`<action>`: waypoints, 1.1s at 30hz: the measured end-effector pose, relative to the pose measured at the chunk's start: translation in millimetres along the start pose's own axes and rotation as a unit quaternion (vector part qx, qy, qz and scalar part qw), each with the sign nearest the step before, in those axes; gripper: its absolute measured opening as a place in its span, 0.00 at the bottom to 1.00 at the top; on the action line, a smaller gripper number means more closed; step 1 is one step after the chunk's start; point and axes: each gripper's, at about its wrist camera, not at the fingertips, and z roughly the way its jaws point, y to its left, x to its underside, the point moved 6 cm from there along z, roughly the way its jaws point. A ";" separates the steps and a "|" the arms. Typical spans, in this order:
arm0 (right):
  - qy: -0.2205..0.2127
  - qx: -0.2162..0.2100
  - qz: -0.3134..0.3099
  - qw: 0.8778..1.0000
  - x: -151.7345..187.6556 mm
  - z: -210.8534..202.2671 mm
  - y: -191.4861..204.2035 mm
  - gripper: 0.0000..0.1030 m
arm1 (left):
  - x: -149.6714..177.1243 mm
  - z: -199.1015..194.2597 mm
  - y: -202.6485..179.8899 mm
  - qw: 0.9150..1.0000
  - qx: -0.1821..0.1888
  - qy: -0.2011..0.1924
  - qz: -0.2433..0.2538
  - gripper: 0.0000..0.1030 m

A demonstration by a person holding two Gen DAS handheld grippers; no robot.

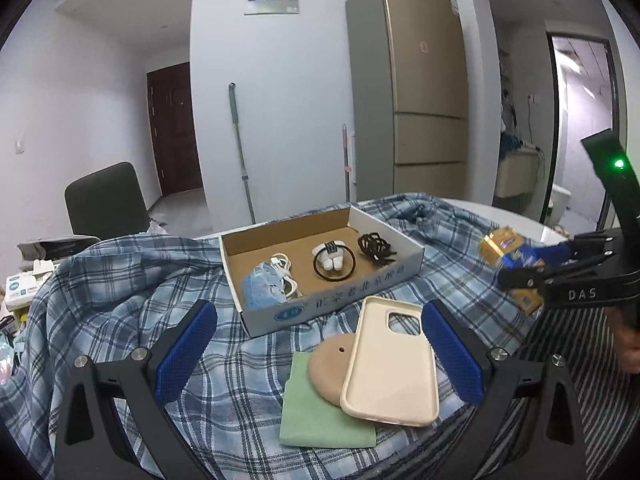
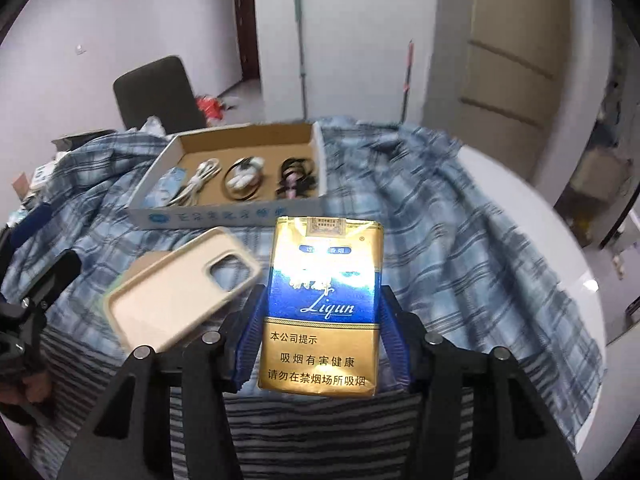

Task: Organize soft objects
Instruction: 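Grasp the beige phone case with the left tool while the right tool holds the cigarette pack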

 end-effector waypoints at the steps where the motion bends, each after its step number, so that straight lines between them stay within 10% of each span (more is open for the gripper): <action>1: -0.004 -0.006 0.000 1.000 2.6 0.4 -2.1 0.52 | 0.7 1.7 -1.5 1.000 0.001 0.004 0.003 1.00; 12: -0.020 -0.006 0.003 1.000 17.3 17.0 -4.0 0.52 | 9.4 26.8 -26.9 0.995 0.051 0.066 0.055 1.00; 23: -0.013 -0.003 -0.009 1.000 19.5 19.8 -0.4 0.52 | 38.4 65.5 -70.5 0.968 0.086 0.184 0.144 1.00; 33: 0.022 0.011 -0.007 1.000 24.4 35.2 -3.1 0.52 | 54.3 85.8 -58.4 0.957 0.107 0.251 0.099 0.87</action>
